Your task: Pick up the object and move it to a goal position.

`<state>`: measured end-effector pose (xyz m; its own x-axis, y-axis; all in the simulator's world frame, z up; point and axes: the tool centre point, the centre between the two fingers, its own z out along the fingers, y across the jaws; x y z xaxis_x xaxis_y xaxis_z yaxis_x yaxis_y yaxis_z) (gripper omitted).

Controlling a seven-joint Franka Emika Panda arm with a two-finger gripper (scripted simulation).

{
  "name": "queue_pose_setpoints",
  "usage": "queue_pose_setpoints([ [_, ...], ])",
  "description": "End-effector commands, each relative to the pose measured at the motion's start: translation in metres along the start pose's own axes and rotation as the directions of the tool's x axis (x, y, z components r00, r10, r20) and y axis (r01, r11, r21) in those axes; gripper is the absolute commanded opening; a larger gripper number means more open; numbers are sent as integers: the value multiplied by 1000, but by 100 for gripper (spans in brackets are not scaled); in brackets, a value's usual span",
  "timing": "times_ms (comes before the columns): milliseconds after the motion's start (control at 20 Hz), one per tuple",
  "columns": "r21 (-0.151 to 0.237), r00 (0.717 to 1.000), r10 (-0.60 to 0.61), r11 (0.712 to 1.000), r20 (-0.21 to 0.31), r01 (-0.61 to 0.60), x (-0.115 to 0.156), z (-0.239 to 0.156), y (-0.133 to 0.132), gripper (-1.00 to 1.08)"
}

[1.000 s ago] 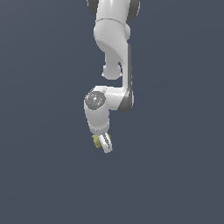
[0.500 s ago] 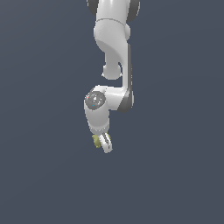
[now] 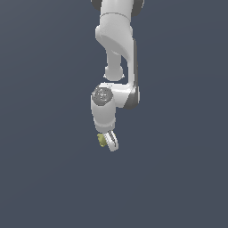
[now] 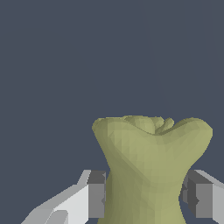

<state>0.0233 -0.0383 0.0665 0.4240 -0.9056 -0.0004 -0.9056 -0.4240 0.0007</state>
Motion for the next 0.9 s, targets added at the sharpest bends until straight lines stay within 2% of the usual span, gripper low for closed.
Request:
queue_pose_setpoints([
  [0,1,1000,-1,1000,0,1,-12,-7,2,-100],
  [300,1,1000,-1,1000,1,1,-55,-30,13,-100],
  [850,1,1000,-2,1000,0,2,-161,-89,37,-100],
])
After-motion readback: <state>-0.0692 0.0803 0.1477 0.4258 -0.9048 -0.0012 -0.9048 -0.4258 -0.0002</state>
